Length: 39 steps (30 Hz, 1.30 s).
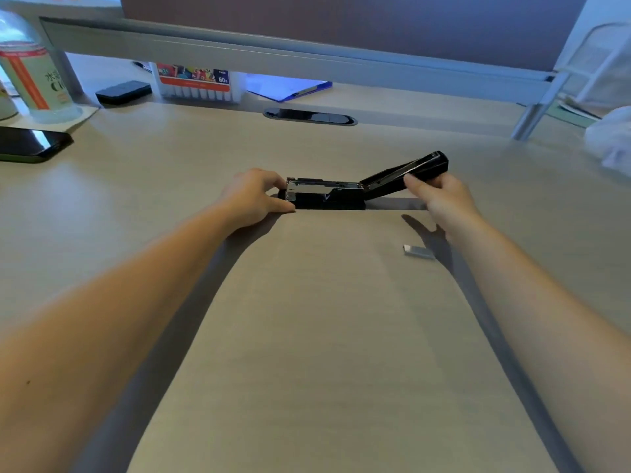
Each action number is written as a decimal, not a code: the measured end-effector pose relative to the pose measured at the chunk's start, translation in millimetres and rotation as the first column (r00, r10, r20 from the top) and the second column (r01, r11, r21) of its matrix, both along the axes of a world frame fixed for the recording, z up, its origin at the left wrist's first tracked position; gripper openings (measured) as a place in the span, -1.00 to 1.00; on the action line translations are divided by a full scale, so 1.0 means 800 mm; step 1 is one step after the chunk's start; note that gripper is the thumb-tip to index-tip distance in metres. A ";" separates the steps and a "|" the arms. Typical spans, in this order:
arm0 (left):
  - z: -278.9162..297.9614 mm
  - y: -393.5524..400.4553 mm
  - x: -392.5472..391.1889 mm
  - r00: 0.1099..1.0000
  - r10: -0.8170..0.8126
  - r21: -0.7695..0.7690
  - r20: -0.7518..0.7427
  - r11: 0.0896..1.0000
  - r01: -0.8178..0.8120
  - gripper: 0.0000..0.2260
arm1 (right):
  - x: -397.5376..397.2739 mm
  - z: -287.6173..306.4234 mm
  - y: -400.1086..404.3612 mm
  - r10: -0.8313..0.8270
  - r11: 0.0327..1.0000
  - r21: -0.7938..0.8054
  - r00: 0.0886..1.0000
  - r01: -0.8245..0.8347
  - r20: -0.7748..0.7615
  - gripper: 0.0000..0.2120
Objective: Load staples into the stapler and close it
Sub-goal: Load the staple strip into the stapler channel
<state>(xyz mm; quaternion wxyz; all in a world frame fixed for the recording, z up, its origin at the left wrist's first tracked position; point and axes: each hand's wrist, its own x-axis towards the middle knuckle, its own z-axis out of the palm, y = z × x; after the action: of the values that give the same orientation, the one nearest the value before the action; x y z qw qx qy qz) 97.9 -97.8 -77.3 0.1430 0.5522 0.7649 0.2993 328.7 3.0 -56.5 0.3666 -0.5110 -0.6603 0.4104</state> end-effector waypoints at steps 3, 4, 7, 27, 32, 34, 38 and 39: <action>0.000 -0.003 0.004 1.000 0.002 0.004 0.011 1.000 -0.003 -0.70 | 0.029 -0.005 -0.024 0.158 0.984 0.045 0.955 -0.175 0.252 -0.55; 0.000 -0.005 0.006 1.000 0.005 0.006 0.015 1.000 -0.005 -0.70 | 0.037 -0.007 -0.033 0.228 0.969 0.028 0.929 -0.247 0.291 -0.56; 0.001 -0.008 0.009 1.000 0.016 0.013 0.012 1.000 -0.016 -0.71 | 0.055 -0.005 -0.052 0.347 0.929 0.001 0.872 -0.370 0.346 -0.61; 0.010 -0.061 0.039 0.997 -0.078 -0.026 -0.019 0.997 0.077 -0.67 | -0.029 0.009 -0.109 0.245 0.820 0.462 0.936 -0.339 0.253 -0.81; 0.010 -0.079 0.044 0.994 -0.107 -0.026 -0.022 0.994 0.107 -0.67 | -0.051 0.015 -0.115 0.288 0.779 0.449 0.886 -0.438 0.364 -0.82; 0.010 -0.082 0.046 0.994 -0.111 -0.020 -0.024 0.994 0.110 -0.67 | -0.054 0.012 -0.117 0.316 0.782 0.414 0.868 -0.467 0.382 -0.82; 0.011 -0.083 0.048 0.994 -0.104 -0.014 -0.026 0.995 0.104 -0.66 | -0.054 0.009 -0.116 0.324 0.785 0.389 0.855 -0.482 0.406 -0.83; 0.011 -0.083 0.048 0.994 -0.103 -0.016 -0.023 0.995 0.102 -0.66 | -0.054 0.010 -0.116 0.326 0.787 0.383 0.853 -0.484 0.408 -0.83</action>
<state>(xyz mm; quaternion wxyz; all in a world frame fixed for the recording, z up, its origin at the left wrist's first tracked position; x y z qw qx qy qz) 136.0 -164.0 -68.3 0.1533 0.5931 0.7394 0.2792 285.6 -89.9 -48.9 0.2696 -0.3096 -0.8854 0.2181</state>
